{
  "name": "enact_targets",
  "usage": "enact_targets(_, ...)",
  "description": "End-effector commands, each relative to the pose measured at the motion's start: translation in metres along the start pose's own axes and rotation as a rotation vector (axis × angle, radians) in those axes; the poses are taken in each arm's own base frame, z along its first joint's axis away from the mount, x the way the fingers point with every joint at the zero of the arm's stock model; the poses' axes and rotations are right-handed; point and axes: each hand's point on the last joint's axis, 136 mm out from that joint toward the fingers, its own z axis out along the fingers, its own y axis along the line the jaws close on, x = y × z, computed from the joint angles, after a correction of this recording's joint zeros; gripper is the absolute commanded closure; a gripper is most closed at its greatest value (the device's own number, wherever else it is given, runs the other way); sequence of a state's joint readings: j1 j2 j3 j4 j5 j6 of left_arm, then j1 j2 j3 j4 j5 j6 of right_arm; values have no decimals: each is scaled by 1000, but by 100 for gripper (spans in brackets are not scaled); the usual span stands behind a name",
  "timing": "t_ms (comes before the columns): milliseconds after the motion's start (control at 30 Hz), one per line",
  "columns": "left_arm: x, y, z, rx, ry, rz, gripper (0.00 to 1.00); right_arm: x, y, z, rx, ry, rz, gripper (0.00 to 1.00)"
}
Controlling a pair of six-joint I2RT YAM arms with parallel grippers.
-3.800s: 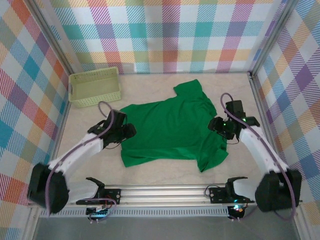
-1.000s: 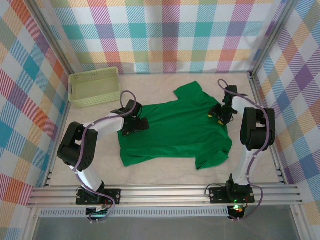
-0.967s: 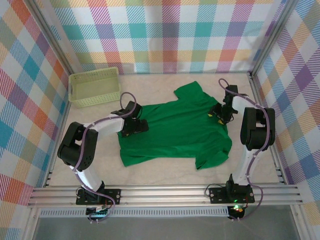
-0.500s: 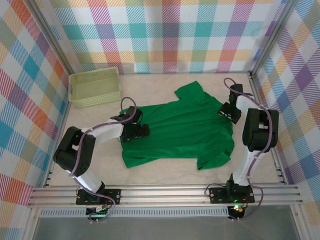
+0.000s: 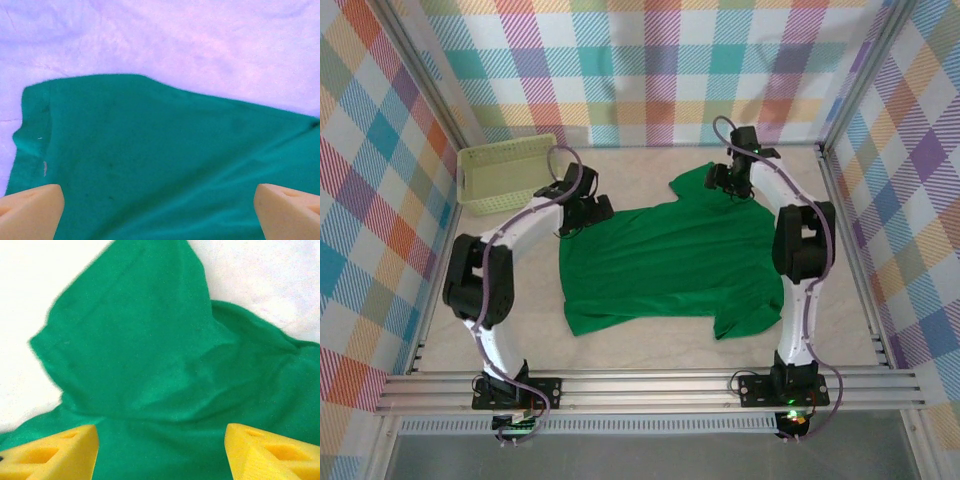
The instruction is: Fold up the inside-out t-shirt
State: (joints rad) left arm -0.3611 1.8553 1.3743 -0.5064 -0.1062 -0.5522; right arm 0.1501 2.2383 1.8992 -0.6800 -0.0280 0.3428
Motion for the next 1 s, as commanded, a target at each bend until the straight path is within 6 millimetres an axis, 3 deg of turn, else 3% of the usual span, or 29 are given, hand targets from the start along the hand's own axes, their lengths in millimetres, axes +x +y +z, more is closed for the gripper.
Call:
enact_targets(0,18,5,19,-43,89,29,4,30,-22,24,30,154,74,32)
enact_targets(167,45,-5,35,-41,150,69,4,51,-90,23,154,173,267,37)
enact_targets(333,82,-6,35,-15,167,63,5,86,-136,3,161,188,375,36)
enact_targets(433,110,-15,27,40,191,64,6,99,-151,-9,185,176,388,36)
enact_targets(533,123,-30,9,70,190,107,6,94,-146,-24,172,137,379,36)
enact_targets(633,109,-47,-16,112,155,122,5,73,-135,-43,141,73,355,35)
enact_targets(767,47,-43,-42,-8,-10,148,4,36,-118,-64,127,-1,275,34)
enact_targets(867,10,-36,-33,-84,-41,113,5,16,-111,-67,118,-25,252,34)
enact_targets(967,-16,-28,-15,-174,-49,100,6,1,-106,-62,100,-41,234,34)
